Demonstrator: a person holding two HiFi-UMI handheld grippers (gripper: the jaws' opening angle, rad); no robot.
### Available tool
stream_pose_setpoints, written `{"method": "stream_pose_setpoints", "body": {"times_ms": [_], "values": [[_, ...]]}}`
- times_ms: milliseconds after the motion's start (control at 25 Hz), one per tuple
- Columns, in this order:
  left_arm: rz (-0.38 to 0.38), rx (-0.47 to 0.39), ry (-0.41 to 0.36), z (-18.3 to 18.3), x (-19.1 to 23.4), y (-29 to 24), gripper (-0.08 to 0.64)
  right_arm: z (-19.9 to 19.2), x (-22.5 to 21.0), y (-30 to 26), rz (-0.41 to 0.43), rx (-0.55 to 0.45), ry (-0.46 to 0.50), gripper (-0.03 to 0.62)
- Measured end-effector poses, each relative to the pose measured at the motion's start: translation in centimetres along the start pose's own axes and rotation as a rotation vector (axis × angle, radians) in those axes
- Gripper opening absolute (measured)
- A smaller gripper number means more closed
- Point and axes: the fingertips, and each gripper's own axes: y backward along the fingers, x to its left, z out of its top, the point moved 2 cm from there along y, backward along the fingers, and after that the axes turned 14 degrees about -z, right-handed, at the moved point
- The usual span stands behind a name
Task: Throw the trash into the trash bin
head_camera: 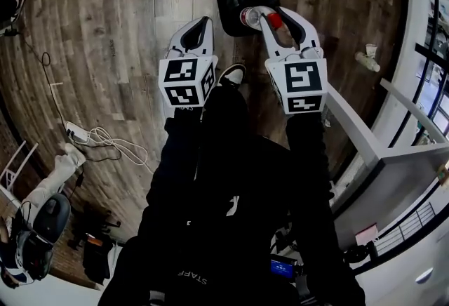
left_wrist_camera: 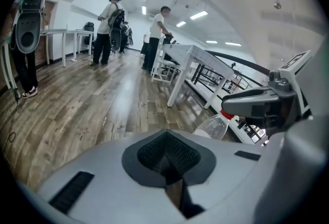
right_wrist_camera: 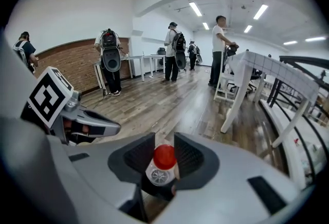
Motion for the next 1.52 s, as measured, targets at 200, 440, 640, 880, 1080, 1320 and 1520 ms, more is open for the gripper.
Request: {"method": "stream_pose_setpoints", "body": {"times_ms": [200,440,640,880,1080,1320,1520], "values": [[-0.002,0.016,0.006,-2.7,1.7,-1.7,0.000,-3.5,1.0,-3.0,-0.023,0.011,-0.013,0.068],[0.000,0.028,0.008,-4.9,2.8,-2.6,0.000,-6.4,1.6,-4.8,-0.039,0.032,-0.015,0.017],[-0.002,0.034,0.008,-4.7,1.9,-1.9,0.000,-6.6,1.1,-2.8,-0.041,0.040,-0.029,0.017],[-0.028,0.025,-0.012,-1.9,-1.9,-0.2,0.000,-3.9,-0.2,1.5,-0.048,0.023,-0.082,0.017],[-0.063,0.013,-0.047,2.0,-6.5,1.6,0.000,-0.4,-1.7,6.5,-0.064,-0.013,-0.124,0.015],[-0.130,0.015,-0.115,6.8,-13.7,5.8,0.000,5.1,-3.5,14.9,-0.091,-0.065,-0.165,0.015],[-0.175,0.008,-0.147,10.2,-20.2,9.5,0.000,9.0,-5.8,22.4,-0.137,-0.107,-0.196,0.015]]}}
